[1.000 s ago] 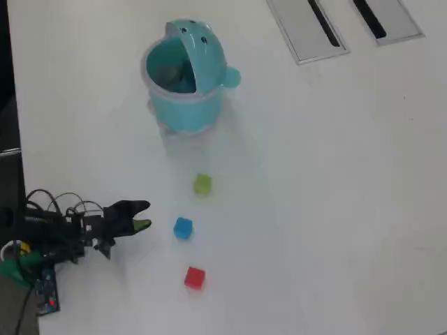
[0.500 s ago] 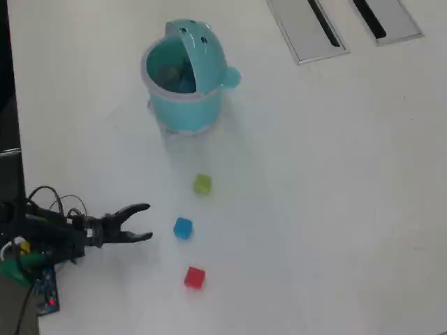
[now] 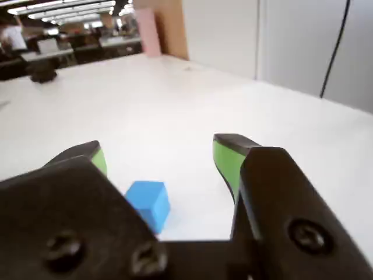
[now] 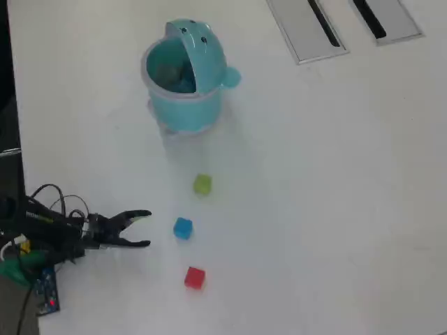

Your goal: Grasp RGB lego blocks and put them in the bin one by one.

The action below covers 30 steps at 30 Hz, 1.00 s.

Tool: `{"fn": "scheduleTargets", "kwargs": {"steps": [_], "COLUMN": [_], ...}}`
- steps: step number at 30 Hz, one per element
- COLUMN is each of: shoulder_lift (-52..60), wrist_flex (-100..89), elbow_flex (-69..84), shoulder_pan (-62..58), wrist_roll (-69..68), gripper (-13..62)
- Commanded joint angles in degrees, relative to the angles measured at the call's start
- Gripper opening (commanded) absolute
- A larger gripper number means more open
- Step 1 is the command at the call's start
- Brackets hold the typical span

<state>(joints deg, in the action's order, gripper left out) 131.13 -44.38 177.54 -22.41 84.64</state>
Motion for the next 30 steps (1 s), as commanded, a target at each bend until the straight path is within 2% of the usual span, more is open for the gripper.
{"fn": "scheduleTargets", "kwargs": {"steps": [1, 18, 21, 30], "shoulder_lift": [3.16, 3.08, 3.08, 2.99], "wrist_flex": [-7.47, -5.27, -2.81, 2.9], "elbow_flex": [3.6, 4.13, 4.13, 4.04], "shoulder_pan": [-1.58, -9.14, -9.67, -8.7], "wrist_roll": [0.79, 1.49, 9.32, 12.3], "gripper": [34.5, 34.6, 34.8, 34.6]}}
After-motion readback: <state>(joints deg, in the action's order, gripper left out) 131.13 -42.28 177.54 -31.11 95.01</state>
